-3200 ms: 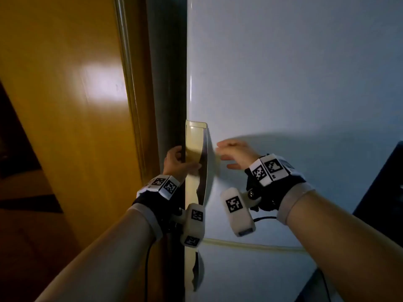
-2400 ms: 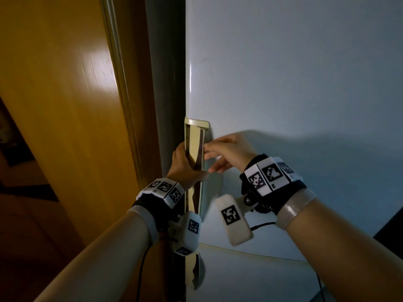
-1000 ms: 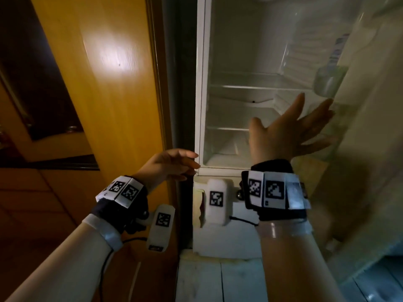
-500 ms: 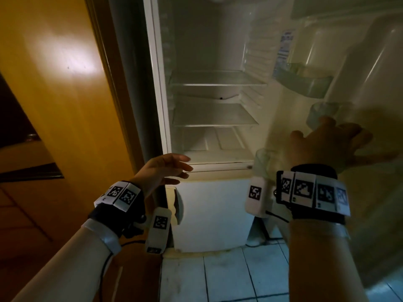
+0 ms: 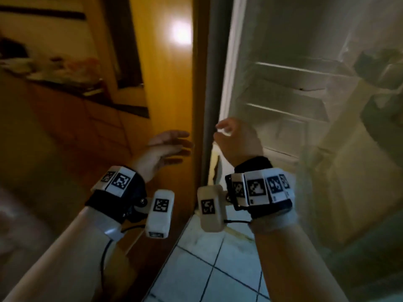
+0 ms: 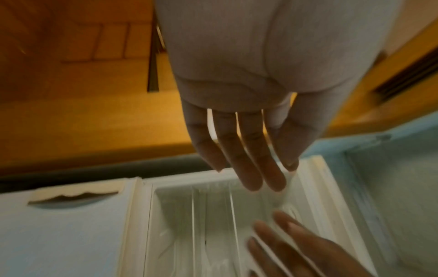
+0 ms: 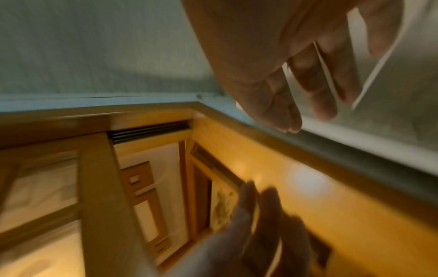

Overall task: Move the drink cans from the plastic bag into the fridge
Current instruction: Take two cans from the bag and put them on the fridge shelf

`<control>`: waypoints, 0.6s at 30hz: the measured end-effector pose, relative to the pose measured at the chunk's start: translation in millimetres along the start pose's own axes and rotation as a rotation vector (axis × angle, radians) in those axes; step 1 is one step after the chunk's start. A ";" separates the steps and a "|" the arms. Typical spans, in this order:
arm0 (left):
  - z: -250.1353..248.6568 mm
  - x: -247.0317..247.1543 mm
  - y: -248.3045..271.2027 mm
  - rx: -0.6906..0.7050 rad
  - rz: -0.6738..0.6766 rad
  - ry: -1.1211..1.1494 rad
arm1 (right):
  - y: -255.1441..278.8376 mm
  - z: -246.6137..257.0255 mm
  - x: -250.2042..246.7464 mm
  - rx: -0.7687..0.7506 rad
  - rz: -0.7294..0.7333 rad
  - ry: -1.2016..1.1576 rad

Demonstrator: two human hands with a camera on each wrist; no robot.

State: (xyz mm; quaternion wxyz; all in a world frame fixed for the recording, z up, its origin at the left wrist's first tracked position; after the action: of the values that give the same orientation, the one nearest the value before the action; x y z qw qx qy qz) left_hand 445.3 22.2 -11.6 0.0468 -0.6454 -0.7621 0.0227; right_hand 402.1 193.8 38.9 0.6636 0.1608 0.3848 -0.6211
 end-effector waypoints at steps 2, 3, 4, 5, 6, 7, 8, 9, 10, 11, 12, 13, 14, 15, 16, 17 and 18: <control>-11.3 -30.4 50.2 0.024 -0.126 0.018 | 21.1 28.8 30.7 -0.026 0.258 -0.128; -16.9 -46.6 77.6 0.038 -0.198 0.027 | 33.7 43.9 46.4 -0.066 0.344 -0.153; -22.4 -62.7 106.7 0.049 -0.276 0.032 | 48.1 60.1 62.7 -0.123 0.409 -0.169; -27.8 -77.8 137.5 0.058 -0.353 0.030 | 64.6 78.0 78.6 -0.194 0.463 -0.184; -33.3 -92.5 171.3 0.065 -0.438 0.021 | 85.3 98.4 93.8 -0.269 0.520 -0.208; -38.6 -105.7 207.3 0.073 -0.527 0.006 | 109.4 119.6 109.1 -0.338 0.577 -0.252; -43.9 -117.3 245.1 0.077 -0.622 -0.008 | 135.9 141.5 122.6 -0.397 0.634 -0.309; -50.1 -126.4 286.3 0.081 -0.725 -0.029 | 165.9 164.9 132.7 -0.462 0.687 -0.379; -55.7 -133.6 328.5 0.086 -0.828 -0.054 | 198.3 188.0 142.3 -0.510 0.740 -0.445; -61.2 -138.9 374.3 0.091 -0.936 -0.075 | 234.5 210.6 149.3 -0.554 0.812 -0.509; -66.8 -141.0 423.6 0.094 -1.052 -0.093 | 274.8 234.0 155.7 -0.584 0.899 -0.559; -72.5 -139.6 471.5 0.101 -1.151 -0.106 | 315.9 253.8 158.1 -0.611 0.988 -0.601; -77.0 -135.6 522.3 0.099 -1.249 -0.122 | 362.0 271.9 160.1 -0.652 1.079 -0.633; -82.0 -128.3 570.1 0.103 -1.331 -0.136 | 408.0 288.1 158.5 -0.708 1.159 -0.656; -86.9 -119.5 618.7 0.097 -1.415 -0.155 | 455.7 301.3 152.6 -0.744 1.253 -0.690; -92.4 -108.4 664.9 0.099 -1.494 -0.159 | 502.7 310.0 145.8 -0.773 1.348 -0.724; -97.9 -91.6 718.5 0.107 -1.585 -0.158 | 557.9 318.2 135.2 -0.789 1.455 -0.754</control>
State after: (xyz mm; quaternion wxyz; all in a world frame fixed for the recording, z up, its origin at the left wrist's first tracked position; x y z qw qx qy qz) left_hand 1175.3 48.7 13.6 0.0258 0.0950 -0.9930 0.0648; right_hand 1020.8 -22.2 2.9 0.9806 -0.0886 0.1302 0.1164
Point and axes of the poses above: each hand's wrist, its own y-axis away from the middle knuckle, its own x-axis out of the palm, z = x × y, the point moved 1 cm from there along -y, towards the middle knuckle, and after that the axes turned 5 degrees about -z, right-handed, at the moved point
